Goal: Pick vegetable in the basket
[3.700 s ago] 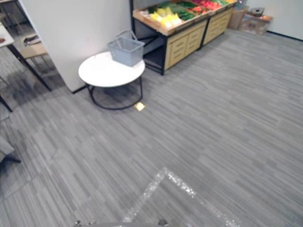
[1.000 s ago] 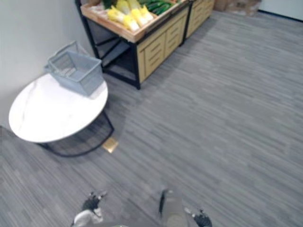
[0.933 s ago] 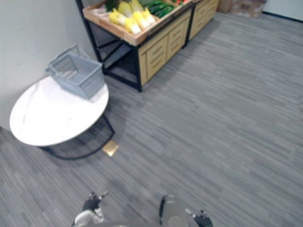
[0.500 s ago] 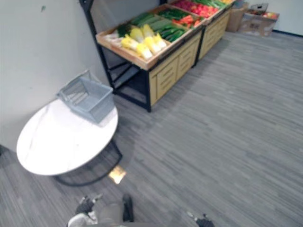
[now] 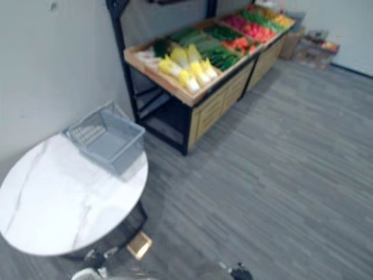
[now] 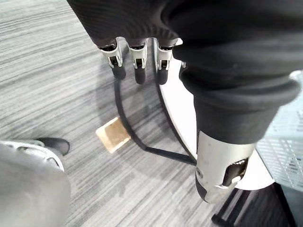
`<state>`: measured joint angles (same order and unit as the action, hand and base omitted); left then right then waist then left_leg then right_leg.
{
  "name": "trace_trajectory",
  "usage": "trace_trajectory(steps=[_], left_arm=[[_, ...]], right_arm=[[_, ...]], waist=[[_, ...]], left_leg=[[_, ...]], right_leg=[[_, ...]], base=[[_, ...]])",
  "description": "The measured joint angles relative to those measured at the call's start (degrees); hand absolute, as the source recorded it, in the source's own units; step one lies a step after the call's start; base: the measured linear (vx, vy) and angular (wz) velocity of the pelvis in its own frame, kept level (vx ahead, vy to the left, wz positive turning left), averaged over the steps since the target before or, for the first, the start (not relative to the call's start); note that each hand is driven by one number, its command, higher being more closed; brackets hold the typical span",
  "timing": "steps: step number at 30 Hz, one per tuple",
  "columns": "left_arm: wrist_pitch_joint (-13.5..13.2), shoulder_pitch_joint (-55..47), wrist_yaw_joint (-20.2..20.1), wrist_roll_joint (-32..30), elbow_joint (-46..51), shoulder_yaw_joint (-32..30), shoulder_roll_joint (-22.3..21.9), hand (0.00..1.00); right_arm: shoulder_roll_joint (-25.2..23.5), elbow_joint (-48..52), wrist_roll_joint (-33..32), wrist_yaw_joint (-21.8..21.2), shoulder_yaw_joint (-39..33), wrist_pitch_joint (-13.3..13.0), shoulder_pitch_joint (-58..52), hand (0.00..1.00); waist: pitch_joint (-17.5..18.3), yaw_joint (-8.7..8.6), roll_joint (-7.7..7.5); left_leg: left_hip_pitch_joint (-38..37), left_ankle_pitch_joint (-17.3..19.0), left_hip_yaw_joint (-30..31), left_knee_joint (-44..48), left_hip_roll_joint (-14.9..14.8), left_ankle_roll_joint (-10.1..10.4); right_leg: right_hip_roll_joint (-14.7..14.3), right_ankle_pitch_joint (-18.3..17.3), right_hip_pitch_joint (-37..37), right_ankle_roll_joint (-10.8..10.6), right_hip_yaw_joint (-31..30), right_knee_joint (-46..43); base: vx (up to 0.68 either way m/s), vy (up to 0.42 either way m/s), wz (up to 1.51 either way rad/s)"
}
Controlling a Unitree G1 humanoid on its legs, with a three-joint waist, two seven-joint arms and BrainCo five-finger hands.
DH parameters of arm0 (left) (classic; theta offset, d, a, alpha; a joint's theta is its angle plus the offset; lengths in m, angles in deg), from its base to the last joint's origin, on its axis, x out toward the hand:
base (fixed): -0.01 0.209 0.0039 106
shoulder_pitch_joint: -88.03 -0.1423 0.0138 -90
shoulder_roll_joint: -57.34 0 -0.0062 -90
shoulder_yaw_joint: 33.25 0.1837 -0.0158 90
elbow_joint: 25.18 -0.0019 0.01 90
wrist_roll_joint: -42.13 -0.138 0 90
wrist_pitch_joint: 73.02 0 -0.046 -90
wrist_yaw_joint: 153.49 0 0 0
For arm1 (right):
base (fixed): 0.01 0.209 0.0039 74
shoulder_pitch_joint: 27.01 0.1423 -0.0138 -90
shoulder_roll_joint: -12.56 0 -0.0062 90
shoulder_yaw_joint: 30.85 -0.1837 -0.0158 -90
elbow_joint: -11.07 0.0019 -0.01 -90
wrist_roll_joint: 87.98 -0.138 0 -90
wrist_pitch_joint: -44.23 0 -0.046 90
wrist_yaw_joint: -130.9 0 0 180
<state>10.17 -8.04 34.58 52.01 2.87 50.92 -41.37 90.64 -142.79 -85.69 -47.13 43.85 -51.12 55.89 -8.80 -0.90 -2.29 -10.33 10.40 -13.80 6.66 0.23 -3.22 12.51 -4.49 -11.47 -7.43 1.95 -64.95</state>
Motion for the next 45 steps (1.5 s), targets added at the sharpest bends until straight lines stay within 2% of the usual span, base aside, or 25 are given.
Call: trace_trajectory(steps=[1, 2, 3, 4, 7, 8, 9, 10, 11, 12, 14, 15, 16, 17, 19, 20, 22, 24, 27, 30, 32, 37, 39, 40, 45], left_arm=[[0.0, 0.3, 0.0, 0.0, -0.3, 0.4, -0.1, 0.00], [0.0, 0.5, 0.1, 0.0, -0.4, 0.4, -0.4, 0.00], [0.0, 1.0, 0.1, 0.0, -0.4, 0.4, -1.1, 0.00], [0.0, 1.7, 0.1, 0.0, -0.3, -0.6, -2.1, 0.00], [0.0, 1.7, 0.5, -0.1, 0.5, -3.4, -4.3, 0.00], [-0.1, 1.7, 0.6, -0.5, 0.6, -5.2, -5.2, 0.00], [-0.1, 1.7, 0.6, -1.3, 0.8, -5.9, -5.5, 0.00], [-0.1, 1.9, 0.6, -1.7, 0.9, -6.4, -6.1, 0.00], [-0.1, 1.9, 0.5, -2.0, 1.0, -6.4, -7.4, 0.00], [-0.1, 2.3, 0.5, -2.2, 1.2, -6.3, -8.1, 0.00], [-0.1, 2.4, 0.6, -2.3, 1.6, -7.0, -9.2, 0.00], [-0.1, 2.3, 0.6, -2.2, 1.6, -7.1, -9.2, 0.00], [-0.2, 2.3, 0.7, -2.2, 1.6, -7.6, -9.2, 0.00], [-0.2, 2.4, 0.7, -2.2, 1.7, -7.6, -9.1, 0.00], [-0.2, 2.5, 0.8, -2.2, 2.1, -6.4, -7.8, 0.00], [-0.2, 2.4, 0.8, -2.2, 2.2, -5.6, -7.4, 0.00], [-0.2, 2.2, 0.8, -2.2, 2.3, -4.5, -6.9, 0.00], [-0.2, 2.1, 1.2, -2.2, 2.5, -3.5, -6.3, 0.00], [-0.1, 2.1, 1.9, -2.4, 2.4, -2.3, -5.9, 0.00], [-0.1, 1.8, 2.9, -3.4, 1.2, -2.4, -5.2, 0.00], [-0.1, 1.4, 3.1, -4.0, 0.9, -1.2, -4.2, 0.00], [-0.1, 1.2, 3.1, -4.6, 0.9, -0.6, -3.3, 0.00], [-0.1, 0.8, 3.1, -4.7, 0.9, -0.7, -2.2, 0.00], [-0.1, -0.2, 3.1, -5.9, 1.0, -0.7, -1.0, 0.00], [0.0, -2.4, 3.0, -6.3, 1.0, -0.7, -0.3, 0.00]], right_arm=[[0.0, 0.1, 0.0, 0.0, 0.0, -0.2, 0.2, 0.00], [0.0, 0.1, 0.0, 0.0, -0.1, -0.2, 0.2, 0.00], [0.0, 0.1, 0.0, 0.0, -0.7, -0.2, 0.2, 0.00], [-0.3, 0.2, 0.0, 0.1, -1.3, -0.1, -0.1, 0.00], [-0.4, 0.6, 0.0, 0.1, -2.0, -0.1, -0.5, 0.00], [-0.4, 1.1, 0.0, 0.1, -1.9, 0.0, -0.9, 0.00], [-0.5, 1.1, 0.0, 0.2, -2.0, 0.0, -1.1, 0.00], [-0.2, 1.3, 0.1, 0.2, -2.1, 0.1, -1.6, 0.00], [0.4, 1.9, 0.2, 0.2, -2.0, 0.2, -2.1, 0.00], [0.7, 2.2, 0.2, 0.3, -2.1, 0.2, -2.0, 0.00], [1.2, 2.2, 0.2, 0.3, -2.2, 0.2, -2.0, 0.00], [1.2, 2.2, 0.2, 0.3, -2.2, 0.2, -2.0, 0.00], [1.2, 2.1, 0.2, 0.3, -2.2, 0.2, -2.1, 0.00], [1.2, 2.0, 0.2, 0.3, -2.2, 0.2, -2.1, 0.00], [0.9, 1.0, 0.2, 0.3, -2.2, 0.1, -1.9, 0.00], [1.1, 0.9, 0.2, 0.3, -2.2, 0.1, -1.8, 0.00], [1.9, 0.0, 0.1, 0.4, -2.2, 0.0, -0.7, 0.00], [2.1, 0.1, 0.0, 0.6, -2.1, 0.0, -0.1, 0.00], [2.3, 0.2, 0.1, 0.6, 0.7, 0.0, 0.8, 0.00], [3.3, 3.6, 2.4, 1.0, 5.3, -0.3, 2.5, 0.00], [4.3, 9.7, 4.6, 1.3, 9.0, -1.3, 2.8, 0.00], [9.0, 22.8, 11.1, 1.3, 11.3, -2.4, 2.1, 0.00], [10.5, 27.6, 11.7, 1.3, 11.5, -2.4, 2.1, 0.00], [12.5, 33.4, 14.5, 1.3, 12.4, -2.5, 2.3, 0.00], [20.1, 44.6, 20.4, 3.4, 16.1, -2.8, 7.3, 0.00]], waist=[[-0.1, -0.70, 0.20], [-0.2, -0.74, 0.41], [-0.3, -0.64, 0.78], [-0.4, -0.52, 0.82], [-0.5, -0.15, 1.28], [-0.6, -0.04, 1.31], [-0.6, -0.03, 1.41], [-0.2, -0.22, 2.10], [0.3, -0.10, 3.58], [0.5, -0.08, 4.81], [0.8, -0.22, 5.35], [0.9, -0.35, 5.64], [0.6, -0.42, 4.99], [0.6, -0.43, 5.16], [-0.1, -0.23, 3.50], [-0.1, -0.15, 3.43], [-0.1, -0.33, 3.49], [0.1, -0.44, 3.20], [1.1, -0.40, 3.62], [1.1, -0.07, 3.61], [1.4, -0.09, 3.88], [2.3, -0.47, 4.91], [2.2, -0.40, 4.25], [2.6, -0.28, 3.21], [3.5, -0.24, 1.86]], left_leg=[[-1.7, 0.0, 1.3, -1.2, -0.4, 0.0], [-2.3, 0.0, 2.1, -1.7, -0.7, 0.0], [-3.1, 0.4, 3.7, -2.5, -1.4, 0.6], [-3.4, 1.2, 5.3, -2.7, -1.9, 1.6], [-3.8, 4.3, 8.8, -1.4, -3.5, 4.0], [-4.0, 7.2, 10.3, 0.1, -4.7, 5.5], [-4.4, 8.3, 10.9, 0.7, -5.4, 6.3], [-5.0, 9.5, 11.9, 0.5, -7.9, 7.7], [-5.0, 8.8, 12.5, 0.4, -9.4, 8.3], [-5.2, 7.8, 12.3, 0.4, -10.2, 8.7], [-4.9, 1.7, 13.6, 0.4, -11.9, 9.1], [-4.5, 0.4, 14.2, 1.3, -12.2, 8.9], [-3.0, -1.6, 15.4, 4.4, -13.1, 9.1], [-1.8, -2.6, 15.8, 6.8, -13.4, 9.6], [2.7, -7.8, 14.2, 16.3, -14.3, 13.4], [3.4, -7.6, 12.4, 17.5, -14.5, 13.8], [6.2, -7.3, 2.5, 15.8, -15.0, 13.4], [6.4, -8.4, -2.2, 12.3, -14.8, 11.8], [5.8, -8.7, -2.6, 3.5, -13.1, 11.3], [5.7, -8.7, -2.3, -1.2, -13.0, 11.4], [4.8, -8.8, -3.7, -3.3, -12.3, 11.4], [3.5, -8.6, -4.7, -8.7, -10.8, 11.6], [3.2, -8.3, -5.1, -9.5, -10.5, 11.6], [3.2, -8.2, -6.2, -9.5, -10.1, 11.6], [4.2, -8.1, -6.6, -9.6, -9.5, 11.5]], right_leg=[[-0.8, -3.1, -2.5, 2.4, 2.6, 4.5], [-1.3, -3.9, -3.2, 2.8, 3.8, 8.7], [-2.1, -3.9, -3.4, 3.0, 5.5, 19.9], [-2.6, -3.5, -3.4, 2.6, 5.3, 31.4], [-3.4, -0.6, -2.6, 1.5, 0.8, 51.1], [-3.2, 0.7, -2.5, 1.3, -1.8, 56.0], [-3.3, 2.9, -2.5, 0.1, -1.6, 55.3], [-4.9, 5.4, -3.2, -0.6, -0.2, 51.7], [-5.7, 5.0, -4.5, -0.1, 1.8, 47.9], [-6.0, 3.8, -4.6, 1.4, 2.6, 46.4], [-6.1, 1.0, -3.0, 3.6, 6.2, 44.2], [-6.1, 0.3, -2.0, 4.2, 7.4, 44.2], [-6.0, -0.6, 0.5, 4.8, 9.6, 45.4], [-5.8, -0.8, 2.0, 5.1, 10.9, 46.4], [-4.8, -1.1, 8.9, 5.6, 15.2, 51.0], [-4.5, -1.1, 10.2, 5.7, 16.0, 51.9], [-3.3, -1.1, 13.8, 5.6, 19.3, 54.1], [-3.0, -0.8, 14.6, 5.2, 20.4, 54.7], [-3.9, 0.5, 14.3, 3.5, 20.3, 58.9], [-5.7, 3.5, 13.8, 3.7, 20.8, 63.0], [-6.0, 5.6, 14.2, 3.6, 19.5, 65.3], [-5.8, 8.5, 13.6, 2.5, 18.5, 68.5], [-5.8, 9.3, 13.6, 2.2, 17.7, 69.4], [-5.8, 10.2, 13.4, 1.8, 16.6, 70.6], [-5.1, 10.8, 12.1, 1.3, 15.4, 71.0]], base=[[0.30, -0.010, 0.63], [0.27, -0.062, 0.77], [0.27, -0.117, 0.88], [0.27, -0.148, 0.92], [0.37, -0.279, 0.67], [0.38, -0.323, 0.54], [0.42, -0.367, 0.63], [0.46, -0.384, 0.65], [0.46, -0.373, 0.67], [0.45, -0.349, 0.61], [0.47, -0.369, 0.63], [0.48, -0.384, 0.77], [0.23, -0.183, 0.68], [0.40, -0.313, 0.90], [0.28, -0.210, 0.92], [0.19, -0.148, 0.82], [0.13, -0.085, 0.74], [0.07, 0.017, 0.71], [0.03, 0.103, 0.70], [-0.03, 0.056, 0.09], [-0.07, 0.055, -0.24], [-0.10, 0.068, -0.08], [-0.12, 0.046, -0.18], [-0.13, 0.031, -0.32], [-0.05, 0.005, -0.11]])
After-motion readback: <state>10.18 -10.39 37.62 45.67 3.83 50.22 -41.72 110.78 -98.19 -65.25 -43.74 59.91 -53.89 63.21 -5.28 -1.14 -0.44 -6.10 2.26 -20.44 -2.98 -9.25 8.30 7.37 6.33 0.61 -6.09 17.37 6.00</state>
